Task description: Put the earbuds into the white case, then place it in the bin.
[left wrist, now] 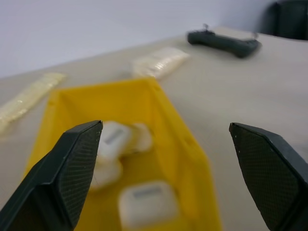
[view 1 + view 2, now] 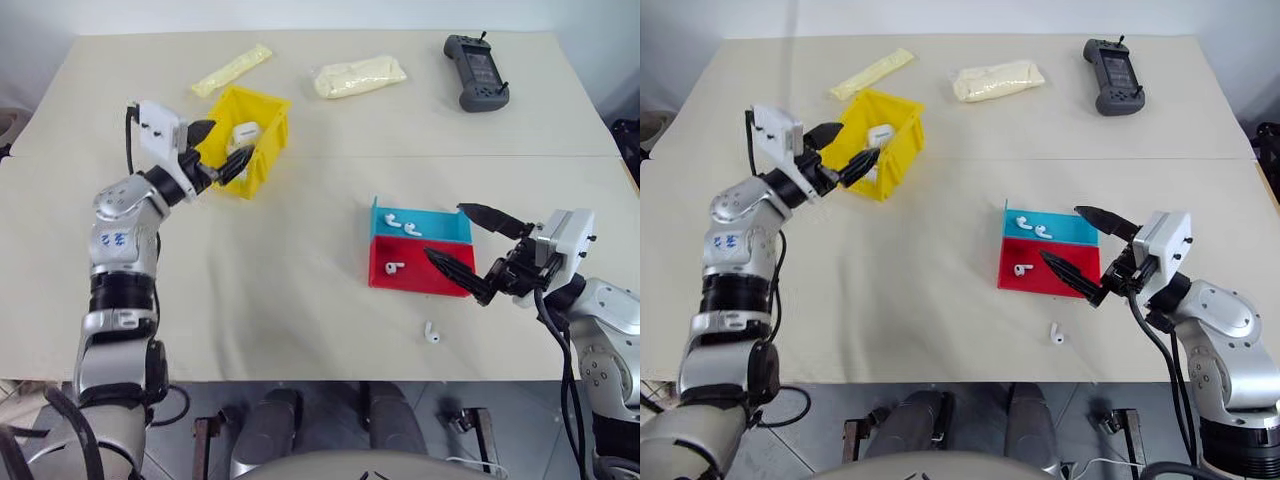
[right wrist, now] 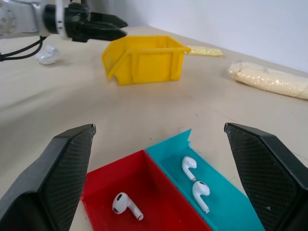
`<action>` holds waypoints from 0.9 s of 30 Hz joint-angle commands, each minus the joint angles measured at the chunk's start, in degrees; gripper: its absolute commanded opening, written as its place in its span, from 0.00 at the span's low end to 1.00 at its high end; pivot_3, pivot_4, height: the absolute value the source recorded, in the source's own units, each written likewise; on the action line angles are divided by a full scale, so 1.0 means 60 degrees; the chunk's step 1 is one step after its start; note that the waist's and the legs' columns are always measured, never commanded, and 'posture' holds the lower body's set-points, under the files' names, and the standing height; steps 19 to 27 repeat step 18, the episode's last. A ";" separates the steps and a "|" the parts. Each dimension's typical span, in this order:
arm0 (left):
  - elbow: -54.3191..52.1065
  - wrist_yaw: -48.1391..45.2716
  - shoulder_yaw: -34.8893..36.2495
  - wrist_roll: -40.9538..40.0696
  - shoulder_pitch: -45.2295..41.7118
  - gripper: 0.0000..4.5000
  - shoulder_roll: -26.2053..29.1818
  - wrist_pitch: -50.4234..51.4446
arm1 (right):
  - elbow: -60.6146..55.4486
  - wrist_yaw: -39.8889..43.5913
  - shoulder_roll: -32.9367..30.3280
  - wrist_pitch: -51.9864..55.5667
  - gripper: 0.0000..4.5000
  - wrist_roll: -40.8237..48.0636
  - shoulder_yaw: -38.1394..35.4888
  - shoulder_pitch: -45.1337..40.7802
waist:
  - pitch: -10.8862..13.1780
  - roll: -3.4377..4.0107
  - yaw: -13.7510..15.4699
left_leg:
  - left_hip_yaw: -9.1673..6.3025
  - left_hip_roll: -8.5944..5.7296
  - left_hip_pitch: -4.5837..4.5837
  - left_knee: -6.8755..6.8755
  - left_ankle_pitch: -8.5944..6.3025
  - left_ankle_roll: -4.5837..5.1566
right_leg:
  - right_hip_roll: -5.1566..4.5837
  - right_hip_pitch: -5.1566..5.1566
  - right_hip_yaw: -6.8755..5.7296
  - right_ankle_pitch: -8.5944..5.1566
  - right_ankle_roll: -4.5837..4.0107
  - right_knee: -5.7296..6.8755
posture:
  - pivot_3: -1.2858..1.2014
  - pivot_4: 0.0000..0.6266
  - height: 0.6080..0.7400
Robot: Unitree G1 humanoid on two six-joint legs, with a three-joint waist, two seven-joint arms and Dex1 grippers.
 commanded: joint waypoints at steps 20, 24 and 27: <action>-0.5124 -0.1108 0.0491 -0.0259 0.5386 1.00 0.1370 -0.0320 | 0.2088 0.2443 -0.1125 -0.0638 1.00 -0.0304 0.0001 -0.1063 | 0.0005 0.0011 0.0222 | 0.0000 0.0006 0.0014 -0.0014 -0.0005 0.0005 | -0.0004 0.0018 -0.0005 0.0002 -0.0011 -0.0039 | 0.52 0.24 1.00; -0.5124 -0.1108 0.0491 -0.0259 0.5386 1.00 0.1370 -0.0320 | 0.2088 0.2443 -0.1125 -0.0638 1.00 -0.0304 0.0001 -0.1063 | 0.0005 0.0011 0.0222 | 0.0000 0.0006 0.0014 -0.0014 -0.0005 0.0005 | -0.0004 0.0018 -0.0005 0.0002 -0.0011 -0.0039 | 0.52 0.24 1.00; -0.5124 -0.1108 0.0491 -0.0259 0.5386 1.00 0.1370 -0.0320 | 0.2088 0.2443 -0.1125 -0.0638 1.00 -0.0304 0.0001 -0.1063 | 0.0005 0.0011 0.0222 | 0.0000 0.0006 0.0014 -0.0014 -0.0005 0.0005 | -0.0004 0.0018 -0.0005 0.0002 -0.0011 -0.0039 | 0.52 0.24 1.00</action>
